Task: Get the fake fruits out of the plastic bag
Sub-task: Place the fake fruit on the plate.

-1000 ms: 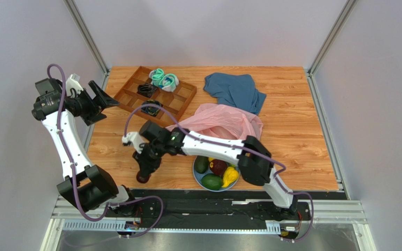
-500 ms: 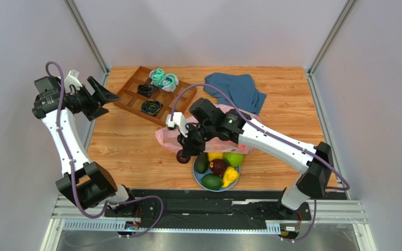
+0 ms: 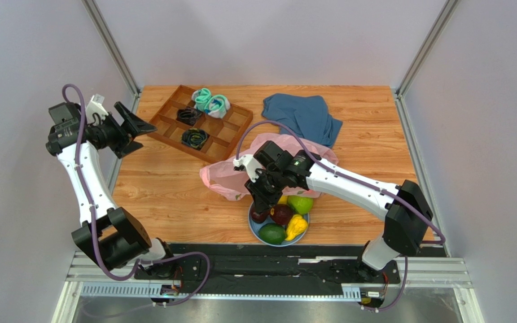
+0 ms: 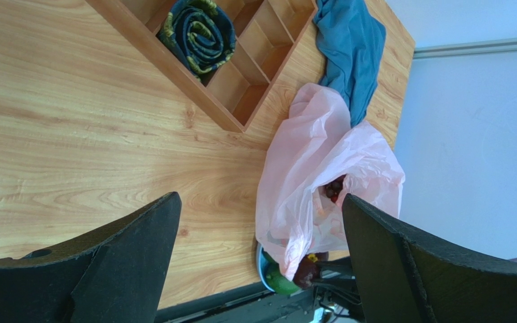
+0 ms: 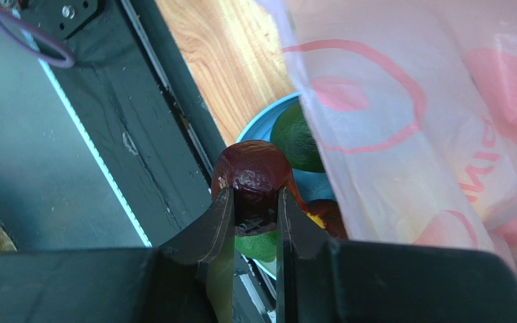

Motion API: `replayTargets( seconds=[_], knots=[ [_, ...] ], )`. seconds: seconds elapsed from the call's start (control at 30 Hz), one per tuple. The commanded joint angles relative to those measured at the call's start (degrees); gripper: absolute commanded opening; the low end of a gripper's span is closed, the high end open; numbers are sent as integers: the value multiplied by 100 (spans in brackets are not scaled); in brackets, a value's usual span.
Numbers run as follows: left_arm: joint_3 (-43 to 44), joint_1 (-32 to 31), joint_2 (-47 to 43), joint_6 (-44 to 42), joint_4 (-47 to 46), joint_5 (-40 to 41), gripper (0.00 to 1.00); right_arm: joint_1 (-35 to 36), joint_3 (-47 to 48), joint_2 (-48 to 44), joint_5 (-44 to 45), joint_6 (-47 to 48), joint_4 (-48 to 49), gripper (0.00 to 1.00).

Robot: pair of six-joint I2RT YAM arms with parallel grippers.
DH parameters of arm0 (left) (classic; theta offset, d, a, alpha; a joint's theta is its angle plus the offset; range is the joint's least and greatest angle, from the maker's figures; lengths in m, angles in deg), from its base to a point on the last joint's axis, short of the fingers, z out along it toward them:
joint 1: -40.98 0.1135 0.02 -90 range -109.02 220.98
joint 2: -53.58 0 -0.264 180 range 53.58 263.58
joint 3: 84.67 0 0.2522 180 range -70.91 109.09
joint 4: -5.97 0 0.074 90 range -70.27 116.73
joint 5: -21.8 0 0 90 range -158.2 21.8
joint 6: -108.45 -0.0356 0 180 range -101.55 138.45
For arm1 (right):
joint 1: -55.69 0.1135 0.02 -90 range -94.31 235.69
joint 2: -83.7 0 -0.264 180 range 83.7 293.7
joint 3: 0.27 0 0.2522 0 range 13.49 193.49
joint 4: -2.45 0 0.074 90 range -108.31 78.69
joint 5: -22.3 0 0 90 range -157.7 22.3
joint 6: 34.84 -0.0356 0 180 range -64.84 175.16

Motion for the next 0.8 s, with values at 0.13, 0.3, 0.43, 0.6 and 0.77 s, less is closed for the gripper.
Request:
replayTargets(
  seconds=[0.13, 0.3, 0.43, 0.6, 0.77],
  knots=[
    [-278, 65, -327, 41, -214, -4, 98, -29, -56, 146, 151, -440, 374, 0],
    [-243, 65, -292, 23, -179, 4, 98, -38, -21, 286, -43, -466, 383, 0],
    [-208, 65, -213, 6, -126, 4, 98, -29, -47, 322, -78, -615, 322, 1],
    [-182, 65, -186, 41, -153, -22, 97, -38, 40, 374, 10, -581, 155, 1],
    [-181, 65, -125, 32, -162, -31, 97, -38, -65, 348, 62, -633, 111, 1]
  ],
)
